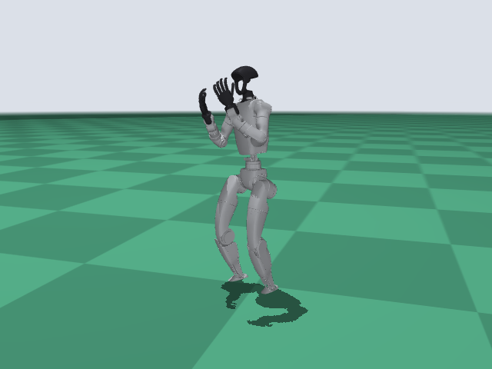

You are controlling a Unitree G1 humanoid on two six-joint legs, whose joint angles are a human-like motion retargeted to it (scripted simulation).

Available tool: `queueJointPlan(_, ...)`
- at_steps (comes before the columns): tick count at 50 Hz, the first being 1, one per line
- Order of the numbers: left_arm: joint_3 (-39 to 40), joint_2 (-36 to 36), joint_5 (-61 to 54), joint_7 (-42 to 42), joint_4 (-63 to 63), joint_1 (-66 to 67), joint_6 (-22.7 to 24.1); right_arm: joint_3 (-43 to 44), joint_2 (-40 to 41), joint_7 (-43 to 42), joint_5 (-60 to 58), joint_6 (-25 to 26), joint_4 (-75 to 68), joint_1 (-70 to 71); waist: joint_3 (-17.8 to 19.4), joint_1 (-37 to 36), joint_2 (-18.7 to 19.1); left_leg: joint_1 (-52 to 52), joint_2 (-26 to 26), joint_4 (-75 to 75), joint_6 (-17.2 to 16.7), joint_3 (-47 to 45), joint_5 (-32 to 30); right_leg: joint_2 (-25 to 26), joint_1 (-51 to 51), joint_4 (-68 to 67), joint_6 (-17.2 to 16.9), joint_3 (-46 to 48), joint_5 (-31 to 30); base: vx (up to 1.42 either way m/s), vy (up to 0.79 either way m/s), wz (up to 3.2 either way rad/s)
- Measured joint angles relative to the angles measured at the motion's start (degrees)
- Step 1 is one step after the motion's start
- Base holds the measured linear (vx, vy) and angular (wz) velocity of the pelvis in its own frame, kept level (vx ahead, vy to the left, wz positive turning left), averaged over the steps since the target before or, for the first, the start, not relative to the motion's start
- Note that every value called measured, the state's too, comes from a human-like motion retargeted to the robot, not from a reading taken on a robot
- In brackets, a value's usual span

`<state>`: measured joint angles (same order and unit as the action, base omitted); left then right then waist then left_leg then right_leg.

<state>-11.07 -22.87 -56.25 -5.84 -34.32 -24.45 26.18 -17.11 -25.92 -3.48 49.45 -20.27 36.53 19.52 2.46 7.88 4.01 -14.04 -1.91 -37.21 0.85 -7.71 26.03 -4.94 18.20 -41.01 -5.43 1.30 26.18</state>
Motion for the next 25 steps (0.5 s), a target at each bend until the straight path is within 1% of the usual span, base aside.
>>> queueJointPlan(3,0.91,-2.0,1.38,1.1,1.87,2.48,-1.13,0.29,-1.67,1.17,-1.07,1.17,-0.7,-1.67,1.66,0.64,-0.35,-1.04,-0.16,-4.21,0.01,-0.21,1.25,-0.36,1.1,-4.23,-0.12,-0.34,1.06,-0.02,0.0,-0.02)
queueJointPlan(5,3.91,-4.12,0.98,2.73,5.53,4.14,-1.27,2.34,-3.13,1.64,-1.52,1.35,-2.0,-2.37,1.38,1.64,0.26,0.25,0.19,0.0,0.14,0.1,0.31,-0.24,0.33,-1.18,-0.15,0.13,0.29,0.07,0.02,0.03)
queueJointPlan(8,7.99,-5.46,1.52,3.29,10.31,10.06,-2.06,7.46,-4.37,0.56,-2.75,1.07,-5.1,-6.52,3.26,2.95,0.04,-0.64,0.22,-2.75,0.55,-0.05,1.13,-0.64,1.49,-4.45,-0.36,-0.02,0.92,0.0,0.0,0.0)
queueJointPlan(10,10.72,-5.7,-0.65,6.64,15.05,15.75,-3.04,11.54,-4.9,0.0,-2.78,0.8,-8.4,-11.51,2.79,3.76,0.44,0.88,0.79,1.83,0.78,0.26,-0.32,-0.81,0.91,-1.95,-0.62,0.49,0.13,0.05,0.01,0.04)
queueJointPlan(12,11.53,-4.98,-0.98,7.99,18.56,21.29,-4.83,14.85,-4.56,-1.14,-3.26,1.35,-12.52,-16.37,4.7,4.48,-0.03,0.26,1.05,0.16,0.82,0.2,-0.39,-1.36,1.63,-3.9,-0.85,0.34,0.4,0.0,0.0,0.0)
queueJointPlan(13,11.3,-4.7,-1.92,10.5,20.68,24.79,-6.35,16.65,-4.4,-1.22,-3.22,1.5,-15.22,-19.78,4.08,4.41,0.07,1.23,1.45,2.68,0.76,0.53,-1.01,-1.51,1.09,-2.45,-1.04,0.7,0.34,0.06,0.0,0.07)
queueJointPlan(15,10.14,-3.88,-1.88,12.51,23.37,29.67,-8.83,18.41,-3.68,-1.93,-3.7,2.39,-19.39,-24.24,5.94,4.82,-0.56,0.58,1.81,0.91,0.48,0.41,-0.93,-2.18,1.7,-4.27,-1.26,0.56,0.87,0.0,0.0,0.0)
queueJointPlan(17,7.44,-3.78,-0.48,15.4,25.69,33.56,-11.84,18.91,-2.87,-2.16,-4.53,3.1,-24.16,-27.89,5.89,4.37,-0.75,0.62,2.18,1.1,0.07,0.8,-0.44,-2.49,1.55,-4.11,-1.3,0.83,1.85,0.06,0.0,0.04)
queueJointPlan(18,5.42,-4.01,0.52,16.86,26.86,35.11,-13.04,18.57,-2.54,-1.9,-4.95,3.11,-26.69,-29.5,5.14,3.75,-0.63,1.46,2.32,3.33,-0.1,0.99,-1.05,-2.39,0.97,-2.49,-1.23,1.04,1.67,0.09,-0.01,0.05)
queueJointPlan(20,2.11,-4.72,3.11,18.2,28.09,36.65,-14.71,16.33,-2.48,-1.52,-5.98,4.07,-29.17,-31.07,6.03,3.56,-1.1,0.95,2.56,1.25,-0.33,0.96,-0.57,-2.83,1.21,-4.19,-1.19,0.7,2.5,0.0,0.0,0.0)
queueJointPlan(22,-2.27,-6.93,8.38,19.11,29.88,35.69,-15.98,11.5,-3.17,-0.2,-7.45,5.49,-31.73,-30.09,5.88,3.22,-1.31,0.62,2.65,-0.01,-0.44,1.33,0.48,-2.8,1.14,-4.82,-0.96,0.5,3.53,0.05,0.0,0.03)
queueJointPlan(23,-5.26,-8.4,12.54,19.27,32.03,33.57,-16.26,7.85,-3.49,1.06,-8.27,6.09,-34.45,-27.7,5.17,2.86,-1.11,1.33,2.44,2.15,-0.55,1.75,0.22,-2.2,0.41,-2.62,-0.69,0.71,3.19,0.08,-0.01,0.05)
queueJointPlan(25,-11.36,-11.7,18.95,20.32,33.93,30.77,-17.5,0.44,-5.23,3.63,-10.14,8.28,-36.2,-25.33,5.25,2.7,-1.37,0.99,2.53,0.08,-0.54,2.02,1.11,-2.25,0.45,-4.28,-0.4,0.23,4.0,0.0,0.0,0.0)
